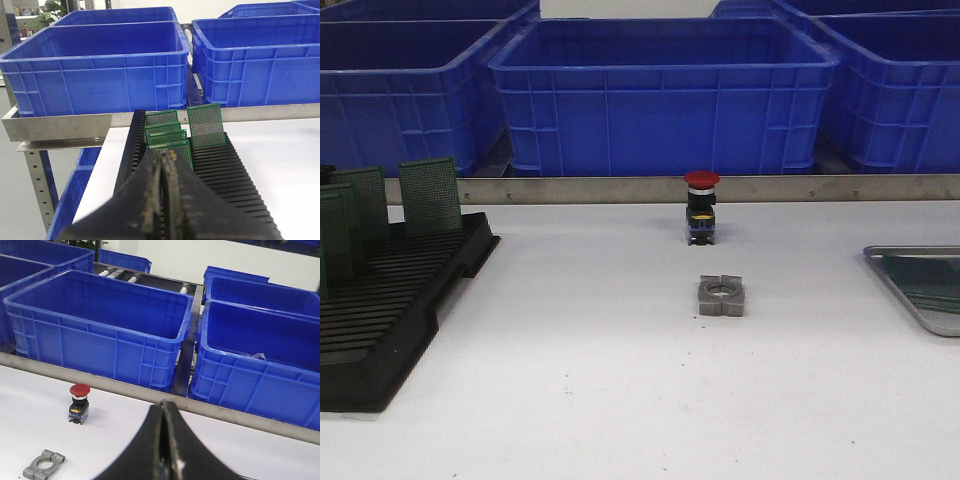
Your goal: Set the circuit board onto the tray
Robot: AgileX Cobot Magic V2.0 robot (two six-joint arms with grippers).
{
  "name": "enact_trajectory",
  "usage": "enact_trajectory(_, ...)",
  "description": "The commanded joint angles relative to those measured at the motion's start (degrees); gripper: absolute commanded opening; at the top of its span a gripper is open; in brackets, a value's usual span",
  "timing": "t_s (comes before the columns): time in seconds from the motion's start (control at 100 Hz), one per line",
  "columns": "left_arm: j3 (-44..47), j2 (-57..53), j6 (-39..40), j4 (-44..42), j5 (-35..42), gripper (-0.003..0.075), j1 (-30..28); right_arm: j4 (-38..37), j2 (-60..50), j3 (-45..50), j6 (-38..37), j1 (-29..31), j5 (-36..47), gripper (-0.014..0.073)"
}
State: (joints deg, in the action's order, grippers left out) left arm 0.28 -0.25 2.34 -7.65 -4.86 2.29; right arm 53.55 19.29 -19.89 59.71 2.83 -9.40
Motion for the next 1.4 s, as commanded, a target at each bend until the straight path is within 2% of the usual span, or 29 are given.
enact_trajectory(0.0, 2.28, -1.83, 0.70, 0.74, 4.86, -0.0019, -0.02, 0.76, 0.17, -1.52, 0.43, -0.17, 2.41, -0.0067)
enact_trajectory(0.66, 2.28, -1.83, 0.70, 0.74, 4.86, -0.0019, -0.02, 0.76, 0.17, -1.52, 0.43, -0.17, 2.54, -0.0067)
enact_trajectory(0.76, 2.28, -1.83, 0.70, 0.74, 4.86, -0.0019, -0.02, 0.76, 0.10, -1.19, -0.05, -0.10, 6.25, -0.0067)
enact_trajectory(0.84, 2.28, -1.83, 0.70, 0.74, 4.86, -0.0019, -0.02, -0.12, -0.79, 0.13, -3.63, -0.23, 9.40, -0.0067)
enact_trajectory(0.89, 2.28, -1.83, 0.70, 0.74, 4.86, -0.0019, -0.02, -3.40, -1.82, 1.33, -7.27, -0.23, 10.64, -0.0067)
enact_trajectory(0.97, 2.28, -1.83, 0.70, 0.74, 4.86, -0.0019, -0.02, -13.39, -3.76, 3.18, -15.43, -0.23, 10.91, -0.0067)
enact_trajectory(1.17, 2.28, -1.83, 0.70, 0.74, 4.86, -0.0019, -0.02, -41.24, -9.29, 7.68, -43.34, -0.23, 11.04, -0.0067)
enact_trajectory(1.28, 2.28, -1.83, 0.70, 0.74, 4.86, -0.0019, -0.02, -48.84, -11.85, 10.33, -52.36, -0.23, 11.35, -0.0067)
enact_trajectory(1.39, 2.28, -1.83, 0.70, 0.74, 4.86, -0.0019, -0.02, -49.99, -14.50, 13.26, -54.46, -0.23, 11.84, -0.0067)
